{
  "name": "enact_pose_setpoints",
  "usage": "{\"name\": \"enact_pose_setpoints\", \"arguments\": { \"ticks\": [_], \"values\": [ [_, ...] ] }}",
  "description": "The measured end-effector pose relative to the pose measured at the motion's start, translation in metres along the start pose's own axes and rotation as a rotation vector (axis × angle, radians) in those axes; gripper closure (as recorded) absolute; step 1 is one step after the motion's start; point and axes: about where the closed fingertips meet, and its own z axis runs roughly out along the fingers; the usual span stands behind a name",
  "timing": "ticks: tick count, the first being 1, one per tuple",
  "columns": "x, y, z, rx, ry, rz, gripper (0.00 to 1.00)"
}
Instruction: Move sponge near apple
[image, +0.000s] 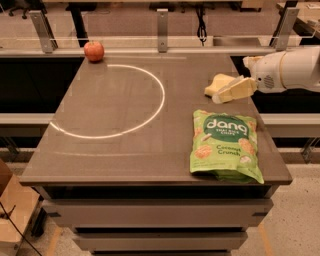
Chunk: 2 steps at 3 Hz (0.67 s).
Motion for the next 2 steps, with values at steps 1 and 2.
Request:
{"name": "enact_pose_setpoints", "arguments": {
  "ticks": [1, 2],
  "values": [
    [0.002, 0.000, 0.006, -0.013, -0.002, 0.006, 0.00],
    [0.005, -0.006, 0.021, -0.019, -0.001, 0.008, 0.00]
  ]
}}
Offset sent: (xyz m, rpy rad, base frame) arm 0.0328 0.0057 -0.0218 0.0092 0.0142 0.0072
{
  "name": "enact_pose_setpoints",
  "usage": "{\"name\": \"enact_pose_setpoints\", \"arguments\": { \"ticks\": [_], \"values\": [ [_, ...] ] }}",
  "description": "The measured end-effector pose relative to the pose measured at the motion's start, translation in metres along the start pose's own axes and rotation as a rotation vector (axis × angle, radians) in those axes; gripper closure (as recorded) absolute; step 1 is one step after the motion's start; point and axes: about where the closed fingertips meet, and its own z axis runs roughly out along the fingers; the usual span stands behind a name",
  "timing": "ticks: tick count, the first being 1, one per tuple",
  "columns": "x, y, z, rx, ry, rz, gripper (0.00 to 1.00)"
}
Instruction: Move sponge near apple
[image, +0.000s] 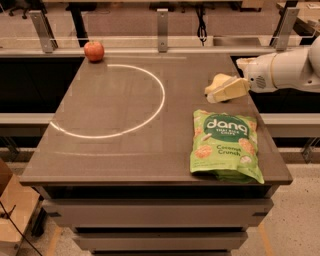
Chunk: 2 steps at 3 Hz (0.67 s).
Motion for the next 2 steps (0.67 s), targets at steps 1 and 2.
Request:
{"name": "enact_pose_setpoints", "arguments": {
  "ticks": [1, 2],
  "values": [
    [0.006, -0.012, 0.016, 0.012, -0.016, 0.000, 0.00],
    [0.014, -0.026, 0.031, 0.037, -0.027, 0.011, 0.00]
  ]
}}
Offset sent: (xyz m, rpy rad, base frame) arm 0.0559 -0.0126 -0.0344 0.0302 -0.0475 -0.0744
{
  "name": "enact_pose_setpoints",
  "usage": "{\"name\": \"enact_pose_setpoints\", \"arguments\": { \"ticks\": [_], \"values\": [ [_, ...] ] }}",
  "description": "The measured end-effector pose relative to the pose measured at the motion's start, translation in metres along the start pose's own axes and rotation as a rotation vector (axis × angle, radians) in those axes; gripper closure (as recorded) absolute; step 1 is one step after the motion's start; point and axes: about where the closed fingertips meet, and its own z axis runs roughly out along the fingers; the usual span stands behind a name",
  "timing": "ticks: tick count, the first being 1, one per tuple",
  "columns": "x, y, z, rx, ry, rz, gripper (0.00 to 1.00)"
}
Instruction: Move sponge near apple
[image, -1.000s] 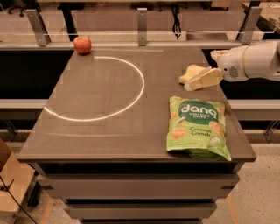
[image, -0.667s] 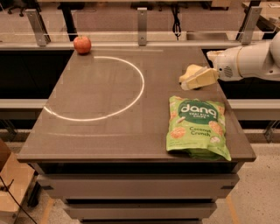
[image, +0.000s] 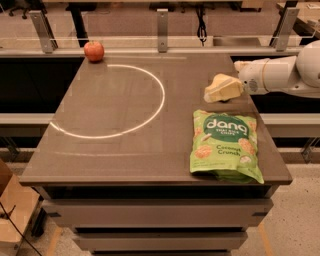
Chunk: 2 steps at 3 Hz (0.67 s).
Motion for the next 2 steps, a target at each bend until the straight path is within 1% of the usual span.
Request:
{"name": "enact_pose_setpoints", "arguments": {
  "ticks": [1, 2],
  "values": [
    [0.012, -0.009, 0.016, 0.023, -0.003, 0.025, 0.00],
    [0.026, -0.016, 0.027, 0.037, 0.017, 0.052, 0.00]
  ]
}}
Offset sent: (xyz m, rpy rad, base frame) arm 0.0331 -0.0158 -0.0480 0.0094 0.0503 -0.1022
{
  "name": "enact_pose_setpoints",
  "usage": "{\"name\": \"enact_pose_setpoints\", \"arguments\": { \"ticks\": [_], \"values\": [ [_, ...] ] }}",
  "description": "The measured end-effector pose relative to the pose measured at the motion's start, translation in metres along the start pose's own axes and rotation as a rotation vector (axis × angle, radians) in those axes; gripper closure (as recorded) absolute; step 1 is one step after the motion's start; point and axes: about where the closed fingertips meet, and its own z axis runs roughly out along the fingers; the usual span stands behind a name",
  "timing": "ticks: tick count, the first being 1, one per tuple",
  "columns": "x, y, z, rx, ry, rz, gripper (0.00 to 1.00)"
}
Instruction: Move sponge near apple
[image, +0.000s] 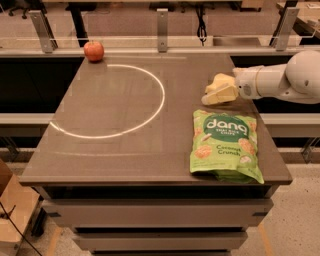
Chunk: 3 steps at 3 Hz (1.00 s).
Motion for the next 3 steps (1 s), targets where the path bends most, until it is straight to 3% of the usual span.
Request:
{"name": "enact_pose_setpoints", "arguments": {
  "ticks": [1, 2, 3],
  "values": [
    [0.009, -0.004, 0.004, 0.013, 0.017, 0.018, 0.17],
    [0.007, -0.006, 0.002, 0.025, 0.005, 0.031, 0.41],
    [-0.012, 0.001, 0.000, 0.013, -0.024, -0.001, 0.63]
  ]
}}
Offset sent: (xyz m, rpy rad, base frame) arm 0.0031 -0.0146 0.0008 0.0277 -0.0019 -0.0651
